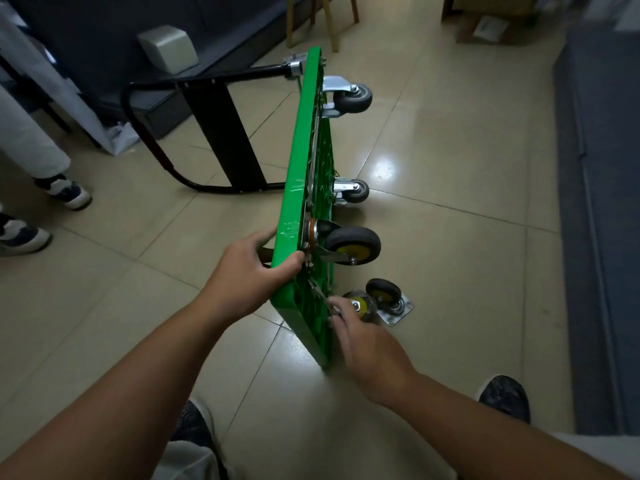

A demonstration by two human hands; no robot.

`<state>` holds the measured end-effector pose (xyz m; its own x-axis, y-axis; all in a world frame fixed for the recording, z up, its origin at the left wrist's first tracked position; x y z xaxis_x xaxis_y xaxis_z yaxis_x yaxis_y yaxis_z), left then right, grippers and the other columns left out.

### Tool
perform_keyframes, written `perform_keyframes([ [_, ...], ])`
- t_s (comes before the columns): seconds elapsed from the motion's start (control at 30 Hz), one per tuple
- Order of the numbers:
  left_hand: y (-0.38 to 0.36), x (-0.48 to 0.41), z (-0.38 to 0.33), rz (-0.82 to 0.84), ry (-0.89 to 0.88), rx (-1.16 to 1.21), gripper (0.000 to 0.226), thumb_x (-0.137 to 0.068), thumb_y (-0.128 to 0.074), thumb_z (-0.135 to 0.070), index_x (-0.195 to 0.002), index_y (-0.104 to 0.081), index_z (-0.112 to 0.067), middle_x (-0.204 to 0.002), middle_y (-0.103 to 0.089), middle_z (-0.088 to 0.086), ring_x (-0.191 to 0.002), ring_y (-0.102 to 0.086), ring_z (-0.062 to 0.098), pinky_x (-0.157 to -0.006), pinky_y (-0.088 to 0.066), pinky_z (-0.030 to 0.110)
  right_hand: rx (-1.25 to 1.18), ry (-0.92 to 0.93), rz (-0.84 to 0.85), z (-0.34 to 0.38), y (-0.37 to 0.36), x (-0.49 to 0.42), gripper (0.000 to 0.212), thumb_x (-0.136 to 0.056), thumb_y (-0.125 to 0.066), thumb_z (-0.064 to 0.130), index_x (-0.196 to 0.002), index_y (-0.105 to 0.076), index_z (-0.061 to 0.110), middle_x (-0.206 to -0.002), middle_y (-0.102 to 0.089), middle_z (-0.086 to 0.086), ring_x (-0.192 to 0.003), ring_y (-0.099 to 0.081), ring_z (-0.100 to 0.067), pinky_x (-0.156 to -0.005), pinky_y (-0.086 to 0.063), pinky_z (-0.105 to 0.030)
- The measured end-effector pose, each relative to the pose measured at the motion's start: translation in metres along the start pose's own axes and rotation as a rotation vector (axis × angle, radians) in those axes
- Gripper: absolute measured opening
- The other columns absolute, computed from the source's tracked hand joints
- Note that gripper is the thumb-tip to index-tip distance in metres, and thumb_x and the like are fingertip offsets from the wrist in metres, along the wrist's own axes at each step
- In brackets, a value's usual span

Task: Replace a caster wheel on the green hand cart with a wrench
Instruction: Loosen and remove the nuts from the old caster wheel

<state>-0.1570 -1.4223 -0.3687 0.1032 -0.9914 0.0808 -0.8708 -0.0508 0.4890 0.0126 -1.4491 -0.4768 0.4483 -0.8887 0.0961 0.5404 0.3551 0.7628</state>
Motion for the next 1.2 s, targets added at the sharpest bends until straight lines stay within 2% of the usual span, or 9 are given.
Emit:
perform_keyframes([
  [0.13,-0.001,0.001,-0.004,0.020,-0.032,-0.043,0.064,-0.093,-0.070,-0.031,-0.141,-0.035,-0.053,-0.102,-0.075,-0.006,-0.086,-0.076,0.013,-0.074,-0.065,0.035,-0.508,-0.266,-0.022,0.015,0.036,0.011,0.027,-0.108,-0.029,0.028,-0.129,-0.046,0.035,-0.078,-0.050,0.005,-0.059,-0.051,-0.018,-0.061,-0.044,-0.035],
  [0.33,-0.003,0.007,-0.006,0.035,-0.029,-0.055,0.065,-0.093,-0.071,-0.030,-0.147,-0.038,-0.043,-0.093,-0.075,-0.003,-0.081,-0.075,0.009,-0.066,-0.063,0.028,-0.996,-0.614,0.133,0.038,0.053,-0.005,0.038,-0.108,-0.026,0.027,-0.143,-0.039,0.034,-0.069,-0.046,-0.008,-0.035,-0.044,-0.015,-0.034,-0.028,-0.018],
  [0.57,-0.005,0.013,-0.010,0.052,-0.063,-0.051,0.054,-0.093,-0.070,-0.032,-0.131,-0.040,-0.056,-0.082,-0.075,-0.009,-0.074,-0.074,0.004,-0.059,-0.055,0.016,-1.015,-0.601,0.213,0.060,0.061,-0.013,0.037,-0.106,-0.027,0.022,-0.137,-0.046,0.033,-0.066,-0.049,-0.006,-0.034,-0.044,-0.014,-0.034,-0.026,-0.014],
  [0.67,-0.006,0.012,-0.008,0.057,-0.062,-0.052,0.052,-0.093,-0.070,-0.035,-0.132,-0.043,-0.056,-0.080,-0.074,-0.012,-0.074,-0.073,0.003,-0.058,-0.053,0.015,-1.029,-0.633,0.262,0.066,0.064,-0.006,0.028,-0.108,-0.026,0.027,-0.112,-0.053,0.025,-0.062,-0.049,-0.007,-0.036,-0.048,-0.016,-0.035,-0.028,-0.014],
  [0.73,-0.006,0.012,-0.007,0.055,-0.069,-0.060,0.052,-0.093,-0.069,-0.037,-0.134,-0.041,-0.055,-0.083,-0.074,-0.014,-0.077,-0.073,0.004,-0.060,-0.054,0.017,-1.007,-0.664,0.307,0.067,0.060,-0.001,0.032,-0.108,-0.024,0.033,-0.096,-0.054,0.034,-0.054,-0.049,-0.005,-0.045,-0.047,-0.017,-0.042,-0.027,-0.020],
  [0.83,-0.007,0.011,-0.006,0.055,-0.078,-0.059,0.051,-0.093,-0.069,-0.039,-0.129,-0.040,-0.059,-0.080,-0.073,-0.016,-0.074,-0.072,0.002,-0.059,-0.053,0.016,-0.976,-0.672,0.318,0.066,0.054,-0.002,0.032,-0.108,-0.024,0.036,-0.106,-0.053,0.024,-0.044,-0.051,-0.003,-0.055,-0.044,-0.018,-0.052,-0.023,-0.023],
  [0.93,-0.006,0.010,-0.003,0.055,-0.075,-0.080,0.047,-0.094,-0.065,-0.044,-0.131,-0.042,-0.060,-0.081,-0.074,-0.012,-0.074,-0.072,0.003,-0.058,-0.052,0.016,-0.975,-0.631,0.310,0.068,0.054,-0.006,0.033,-0.108,-0.023,0.031,-0.100,-0.056,0.032,-0.047,-0.051,0.000,-0.048,-0.048,-0.017,-0.042,-0.029,-0.020],
  [1.03,-0.004,0.008,0.004,0.028,-0.062,-0.088,0.042,-0.102,-0.051,-0.048,-0.144,-0.050,-0.048,-0.089,-0.076,0.000,-0.079,-0.074,0.017,-0.064,-0.062,0.031,-0.944,-0.602,0.322,0.070,0.062,-0.010,0.032,-0.105,-0.028,0.019,-0.103,-0.059,0.014,-0.058,-0.052,-0.001,-0.043,-0.051,-0.015,-0.036,-0.031,-0.016],
  [1.2,-0.002,0.005,0.013,0.020,-0.055,-0.111,0.040,-0.107,-0.040,-0.046,-0.146,-0.050,-0.045,-0.096,-0.074,0.005,-0.085,-0.071,0.028,-0.071,-0.063,0.048,-0.923,-0.595,0.363,0.078,0.064,-0.014,0.030,-0.105,-0.028,0.015,-0.097,-0.057,0.010,-0.064,-0.055,-0.004,-0.042,-0.050,-0.015,-0.038,-0.034,-0.017],
])
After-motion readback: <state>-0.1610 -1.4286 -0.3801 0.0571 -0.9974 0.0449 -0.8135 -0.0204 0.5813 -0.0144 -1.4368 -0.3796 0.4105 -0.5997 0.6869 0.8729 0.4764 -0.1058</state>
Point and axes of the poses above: each hand's wrist, its own x-axis away from the middle knuckle, its own y-axis out of the back of the hand, z = x × y, the point moved 8 cm from there along -x, towards the middle knuckle
